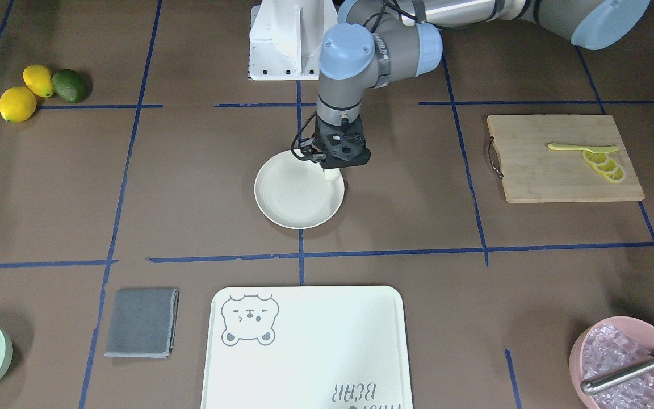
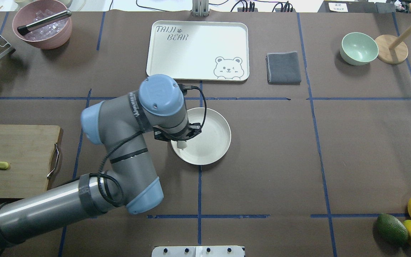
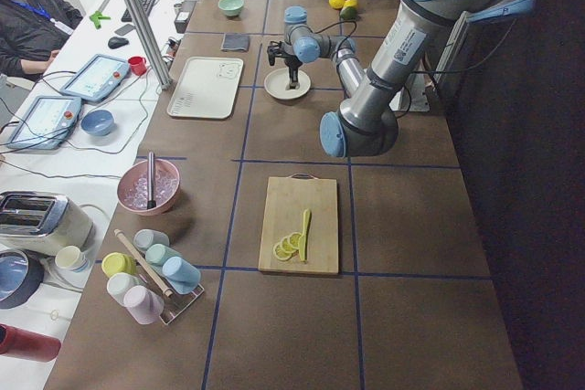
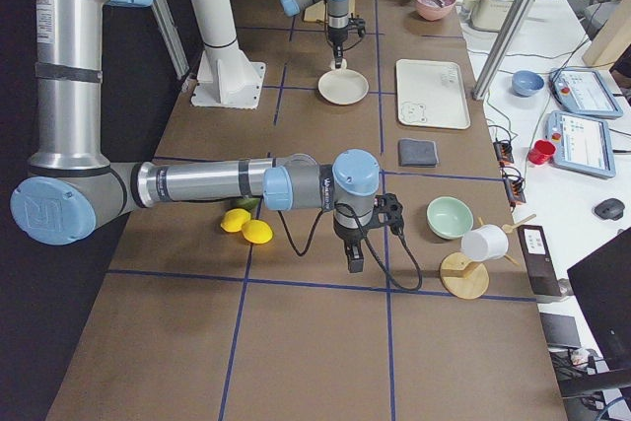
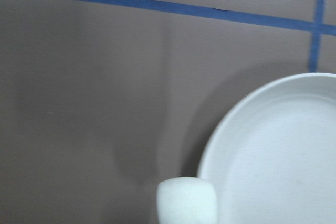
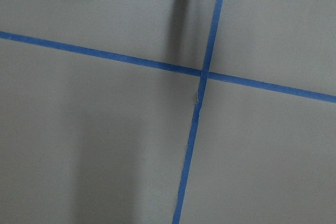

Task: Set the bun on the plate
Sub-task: 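Carry the bun with the left gripper over the white plate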

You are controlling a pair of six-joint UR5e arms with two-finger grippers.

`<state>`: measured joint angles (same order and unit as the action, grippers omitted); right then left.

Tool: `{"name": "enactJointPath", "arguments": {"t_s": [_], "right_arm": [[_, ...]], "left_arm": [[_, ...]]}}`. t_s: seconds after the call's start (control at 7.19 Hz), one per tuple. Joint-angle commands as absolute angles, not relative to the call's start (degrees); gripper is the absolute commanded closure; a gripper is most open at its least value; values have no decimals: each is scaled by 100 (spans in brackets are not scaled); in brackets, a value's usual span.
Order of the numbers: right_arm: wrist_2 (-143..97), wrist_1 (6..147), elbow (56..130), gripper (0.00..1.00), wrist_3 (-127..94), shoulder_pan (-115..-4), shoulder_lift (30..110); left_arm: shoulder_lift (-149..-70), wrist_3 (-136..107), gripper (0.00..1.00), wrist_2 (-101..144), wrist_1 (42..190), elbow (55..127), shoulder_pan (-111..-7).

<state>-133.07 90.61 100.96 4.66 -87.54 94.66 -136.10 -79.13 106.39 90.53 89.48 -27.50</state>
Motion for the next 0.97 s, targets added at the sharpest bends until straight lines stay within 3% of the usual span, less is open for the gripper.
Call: {"name": "enactJointPath", "arguments": {"t_s": [0.0,0.14,0.28,0.42,0.56,0.83], "right_arm": [[-13315,9062,10099,0,466,-8754,9466],[-13315,9062,10099,0,466,-8745,9466],[-13315,9062,10107,0,466,-8754,9466],[-13315,9062,10107,0,466,-8754,9466],[-13315,9062,10107,0,466,-8754,9466],[-13315,9062,10099,0,466,-8745,9466]], "left_arm": [[-14088,-8112,73,10328,9489,8177,-2453],[-14080,-8104,63,10327,9762,7895,-2409],[-14071,-8060,33,10327,9817,7858,-2408],[-14071,-8033,14,10327,9809,7866,-2408],[-14063,-7990,2,10318,9800,7892,-2417],[-13914,-7805,1,10362,9616,8382,-2626]]}}
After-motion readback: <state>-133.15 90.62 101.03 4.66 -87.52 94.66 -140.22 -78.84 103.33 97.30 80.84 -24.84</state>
